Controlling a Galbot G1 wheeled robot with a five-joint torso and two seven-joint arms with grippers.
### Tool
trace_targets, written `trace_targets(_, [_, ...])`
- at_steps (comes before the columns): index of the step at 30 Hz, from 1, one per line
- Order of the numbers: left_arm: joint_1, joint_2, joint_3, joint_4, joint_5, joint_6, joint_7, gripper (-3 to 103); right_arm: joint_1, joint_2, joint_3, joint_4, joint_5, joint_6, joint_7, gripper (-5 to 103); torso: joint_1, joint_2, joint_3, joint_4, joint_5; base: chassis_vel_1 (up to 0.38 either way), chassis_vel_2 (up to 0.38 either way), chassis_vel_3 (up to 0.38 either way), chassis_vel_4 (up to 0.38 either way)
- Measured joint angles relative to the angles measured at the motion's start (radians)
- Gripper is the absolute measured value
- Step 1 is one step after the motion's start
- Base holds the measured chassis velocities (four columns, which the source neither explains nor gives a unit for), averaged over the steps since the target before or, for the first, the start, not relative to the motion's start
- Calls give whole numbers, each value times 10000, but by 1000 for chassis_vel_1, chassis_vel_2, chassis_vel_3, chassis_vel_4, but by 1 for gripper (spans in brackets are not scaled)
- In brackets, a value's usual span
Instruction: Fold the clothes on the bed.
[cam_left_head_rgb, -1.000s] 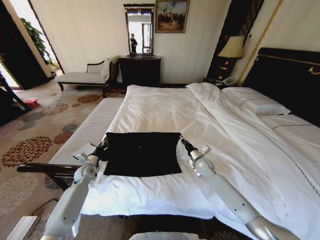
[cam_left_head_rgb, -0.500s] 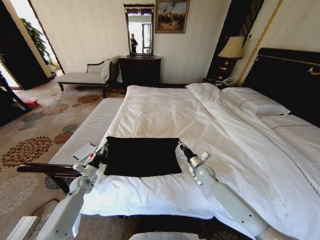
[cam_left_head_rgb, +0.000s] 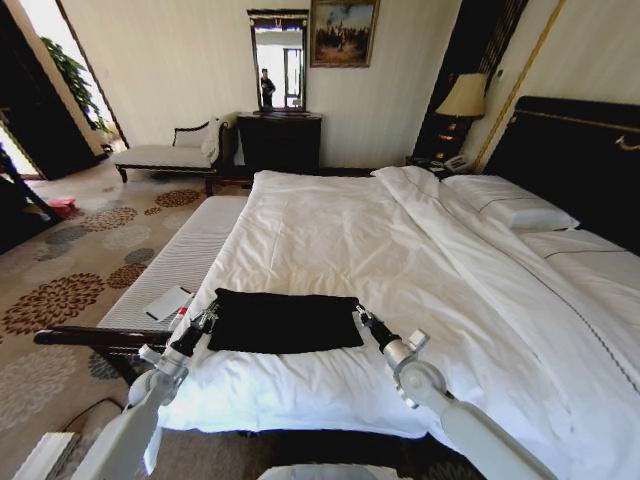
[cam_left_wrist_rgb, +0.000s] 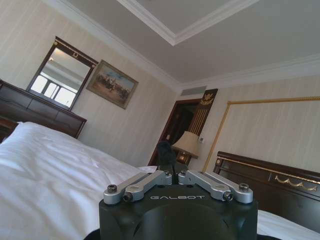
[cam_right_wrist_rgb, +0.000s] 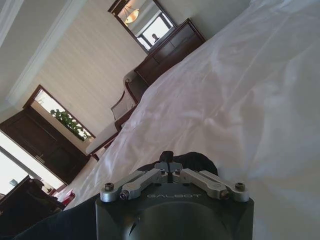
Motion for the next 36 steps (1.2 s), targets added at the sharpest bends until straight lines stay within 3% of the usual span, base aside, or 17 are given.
trace_targets(8, [604, 269, -149, 158, -524, 155, 1601, 0, -895, 9, 247, 357, -332, 75, 155, 0, -1, 1, -1, -1, -1, 0, 0, 0, 0])
trace_targets(12, [700, 406, -266, 328, -560, 204, 1876, 0, -1138, -29, 441, 439, -394, 98, 197, 0, -1, 0, 0, 0, 0, 0, 0, 0, 0])
trace_targets(16, [670, 483, -364, 342, -533, 252, 1730, 0, -1297, -135, 633, 470, -412, 119, 251, 0, -1, 0, 0, 0, -1, 0, 0, 0, 0])
trace_targets(22, [255, 735, -377, 550, -441, 242, 976, -1, -1577, -221, 873, 617, -517, 133, 267, 0, -1, 0, 0, -2, 0, 0, 0, 0, 0])
trace_targets(29, [-310, 931, -220, 810, -408, 234, 759, 28, -1519, -176, 930, 409, -643, 158, 195, 0, 0, 0, 1, -2, 0, 0, 0, 0, 0])
trace_targets(33, [-396, 1002, -175, 721, -460, 234, 739, 26, -1450, -168, 930, 420, -628, 158, 192, 0, 0, 0, 1, -3, -1, 0, 0, 0, 0])
trace_targets(36, [-334, 1056, -167, 617, -464, 229, 741, 10, -1473, -161, 918, 544, -662, 159, 192, 0, 2, 0, 1, -1, 0, 0, 0, 0, 0])
